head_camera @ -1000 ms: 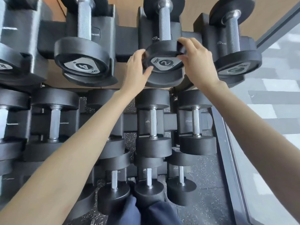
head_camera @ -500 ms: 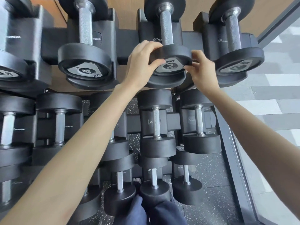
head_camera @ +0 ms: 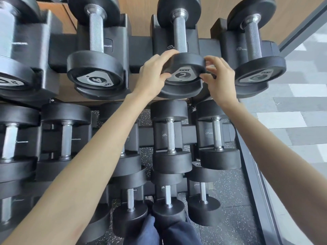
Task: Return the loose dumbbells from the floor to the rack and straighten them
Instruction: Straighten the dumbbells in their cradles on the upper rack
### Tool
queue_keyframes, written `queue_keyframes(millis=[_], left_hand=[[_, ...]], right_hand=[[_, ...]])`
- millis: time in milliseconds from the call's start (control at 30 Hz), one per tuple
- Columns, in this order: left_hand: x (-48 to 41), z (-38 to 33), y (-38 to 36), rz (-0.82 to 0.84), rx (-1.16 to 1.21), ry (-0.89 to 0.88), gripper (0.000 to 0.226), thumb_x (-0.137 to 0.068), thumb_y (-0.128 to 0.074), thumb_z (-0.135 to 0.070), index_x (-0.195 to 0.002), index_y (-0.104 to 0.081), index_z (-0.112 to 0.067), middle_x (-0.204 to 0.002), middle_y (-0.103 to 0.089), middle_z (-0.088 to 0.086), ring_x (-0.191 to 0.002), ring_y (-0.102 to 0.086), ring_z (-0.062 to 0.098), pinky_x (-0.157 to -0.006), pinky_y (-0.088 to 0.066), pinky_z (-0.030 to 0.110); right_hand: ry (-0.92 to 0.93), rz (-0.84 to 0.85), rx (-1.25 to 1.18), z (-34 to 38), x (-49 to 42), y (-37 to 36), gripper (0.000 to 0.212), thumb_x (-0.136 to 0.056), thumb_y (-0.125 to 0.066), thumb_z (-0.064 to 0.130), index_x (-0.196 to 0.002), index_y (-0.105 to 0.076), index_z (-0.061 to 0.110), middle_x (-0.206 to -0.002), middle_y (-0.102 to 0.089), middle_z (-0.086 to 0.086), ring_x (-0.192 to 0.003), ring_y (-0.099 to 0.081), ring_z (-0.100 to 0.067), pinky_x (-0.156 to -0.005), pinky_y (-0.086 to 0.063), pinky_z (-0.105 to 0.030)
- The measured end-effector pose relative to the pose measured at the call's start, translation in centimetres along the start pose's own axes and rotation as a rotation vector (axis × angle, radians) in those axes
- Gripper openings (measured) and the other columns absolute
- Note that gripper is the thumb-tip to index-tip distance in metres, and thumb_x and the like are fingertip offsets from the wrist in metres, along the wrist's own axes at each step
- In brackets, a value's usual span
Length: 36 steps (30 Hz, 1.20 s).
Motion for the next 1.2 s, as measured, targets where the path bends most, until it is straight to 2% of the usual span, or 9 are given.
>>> queue_keyframes(millis=[100, 200, 300, 400, 500, 633, 900, 1000, 1200], left_hand=[[0.5, 0.8, -0.1, -0.011, 0.099, 0.04, 0.053, -0.083, -0.067, -0.007, -0.133, -0.049, -0.017, -0.119, -0.06, 0.005, -0.108, -0.055, 0.018, -0.095, -0.043, 0.03], [0.8, 0.7, 0.0, 0.027, 0.097, 0.026, 0.053, -0.086, -0.064, -0.008, -0.135, -0.045, -0.013, -0.13, -0.055, 0.005, -0.118, -0.051, 0.018, -0.102, -0.04, 0.034], [1.5, 0.3, 0.2, 0.069, -0.032, 0.02, 0.06, -0.089, -0.061, -0.012, -0.142, -0.034, -0.014, -0.139, -0.047, 0.006, -0.128, -0.043, 0.022, -0.104, -0.036, 0.035], [3.5, 0.4, 0.8, 0.083, -0.195, 0.011, 0.062, -0.091, -0.056, -0.013, -0.146, -0.026, -0.013, -0.142, -0.041, 0.008, -0.13, -0.038, 0.025, -0.099, -0.039, 0.042], [6.2, -0.1, 1.9, 0.048, -0.316, -0.086, 0.058, -0.09, -0.054, -0.012, -0.143, -0.031, -0.007, -0.14, -0.043, 0.012, -0.13, -0.037, 0.028, -0.101, -0.04, 0.042], [10.5, -1.1, 3.1, 0.009, -0.45, -0.15, 0.06, -0.089, -0.054, -0.024, -0.142, -0.034, -0.004, -0.142, -0.042, 0.018, -0.135, -0.033, 0.035, -0.113, -0.027, 0.046], [20.6, -3.0, 4.2, 0.012, -0.585, -0.089, 0.063, -0.089, -0.041, -0.04, -0.144, -0.033, -0.01, -0.146, -0.039, 0.018, -0.136, -0.032, 0.036, -0.113, -0.021, 0.051], [24.9, -4.2, 4.1, 0.032, -0.606, -0.021, 0.064, -0.088, -0.033, -0.042, -0.144, -0.032, -0.01, -0.146, -0.038, 0.018, -0.135, -0.033, 0.037, -0.112, -0.023, 0.053], [33.3, -6.4, 2.4, 0.072, -0.612, 0.047, 0.064, -0.088, -0.033, -0.041, -0.144, -0.034, -0.011, -0.145, -0.039, 0.02, -0.134, -0.035, 0.037, -0.112, -0.025, 0.052]], right_hand=[[0.03, 0.012, 0.039, 0.4, -0.1, 0.0, 0.037, -0.08, -0.064, -0.001, -0.116, -0.057, 0.008, -0.114, -0.059, -0.01, -0.099, -0.06, -0.016, -0.089, -0.048, -0.023], [0.01, 0.036, 0.065, 0.6, -0.1, 0.2, 0.039, -0.081, -0.064, 0.001, -0.118, -0.056, 0.007, -0.117, -0.059, -0.011, -0.104, -0.06, -0.019, -0.092, -0.049, -0.032], [0.028, 0.112, 0.179, 0.9, 1.0, 0.5, 0.054, -0.082, -0.066, 0.008, -0.132, -0.045, 0.008, -0.127, -0.053, -0.01, -0.116, -0.053, -0.021, -0.099, -0.043, -0.035], [0.095, 0.174, 0.394, 1.2, 3.1, 0.9, 0.069, -0.083, -0.066, 0.015, -0.142, -0.03, 0.007, -0.14, -0.04, -0.01, -0.125, -0.042, -0.026, -0.101, -0.035, -0.034], [0.191, 0.125, 0.513, 2.2, 5.9, 1.6, 0.07, -0.082, -0.065, 0.016, -0.142, -0.03, 0.006, -0.144, -0.037, -0.012, -0.134, -0.033, -0.029, -0.111, -0.028, -0.044], [0.271, 0.088, 0.589, 3.8, 9.6, 1.8, 0.066, -0.084, -0.061, 0.017, -0.142, -0.031, 0.005, -0.147, -0.034, -0.014, -0.14, -0.024, -0.029, -0.115, -0.013, -0.045], [0.354, 0.127, 0.581, 5.6, 17.9, 0.8, 0.068, -0.083, -0.062, 0.018, -0.142, -0.03, 0.006, -0.149, -0.031, -0.014, -0.14, -0.025, -0.028, -0.114, -0.018, -0.051], [0.376, 0.167, 0.561, 6.0, 21.8, 0.6, 0.069, -0.083, -0.062, 0.019, -0.143, -0.03, 0.006, -0.149, -0.031, -0.013, -0.14, -0.025, -0.028, -0.113, -0.02, -0.052], [0.433, 0.244, 0.531, 6.1, 29.9, 0.8, 0.069, -0.085, -0.061, 0.019, -0.143, -0.028, 0.007, -0.149, -0.031, -0.015, -0.14, -0.025, -0.03, -0.113, -0.018, -0.05]])
Point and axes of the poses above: each hand's wrist, its own x-axis away from the middle knuckle, its own y-axis out of the back of the hand, z = x × y, the point moved 3 cm from there along -x, towards the middle knuckle
